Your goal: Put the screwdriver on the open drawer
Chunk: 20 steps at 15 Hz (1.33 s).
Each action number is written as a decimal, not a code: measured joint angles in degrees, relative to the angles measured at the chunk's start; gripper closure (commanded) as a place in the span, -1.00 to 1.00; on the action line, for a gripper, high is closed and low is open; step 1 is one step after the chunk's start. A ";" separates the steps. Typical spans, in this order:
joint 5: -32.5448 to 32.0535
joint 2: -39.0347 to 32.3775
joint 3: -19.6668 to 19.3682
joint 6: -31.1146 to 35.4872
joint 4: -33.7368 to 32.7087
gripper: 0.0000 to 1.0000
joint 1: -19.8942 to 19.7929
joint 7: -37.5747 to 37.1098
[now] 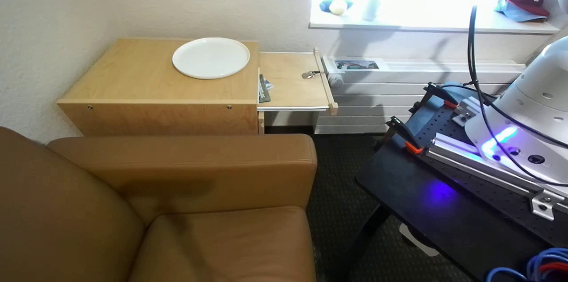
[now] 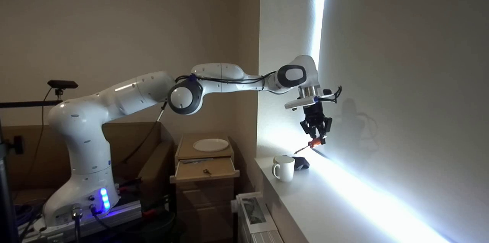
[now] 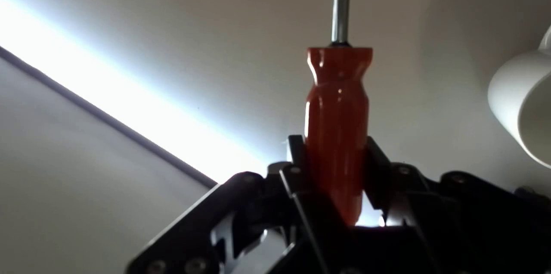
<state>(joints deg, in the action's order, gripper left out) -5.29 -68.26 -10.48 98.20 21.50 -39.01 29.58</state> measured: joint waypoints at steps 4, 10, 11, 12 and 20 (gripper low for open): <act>0.00 -1.78 1.75 0.00 -0.01 0.83 -1.49 13.10; 0.13 -1.83 3.23 2.70 -0.23 0.33 -3.87 32.69; 0.14 -1.81 3.37 3.05 -0.22 0.33 -4.13 33.06; 0.14 -1.82 3.37 2.98 -0.17 0.33 -4.15 32.85; -0.14 -3.99 3.63 2.96 -0.09 0.83 -0.11 41.74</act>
<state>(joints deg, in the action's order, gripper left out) -5.43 -72.26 -6.84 101.16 21.41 -39.12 71.31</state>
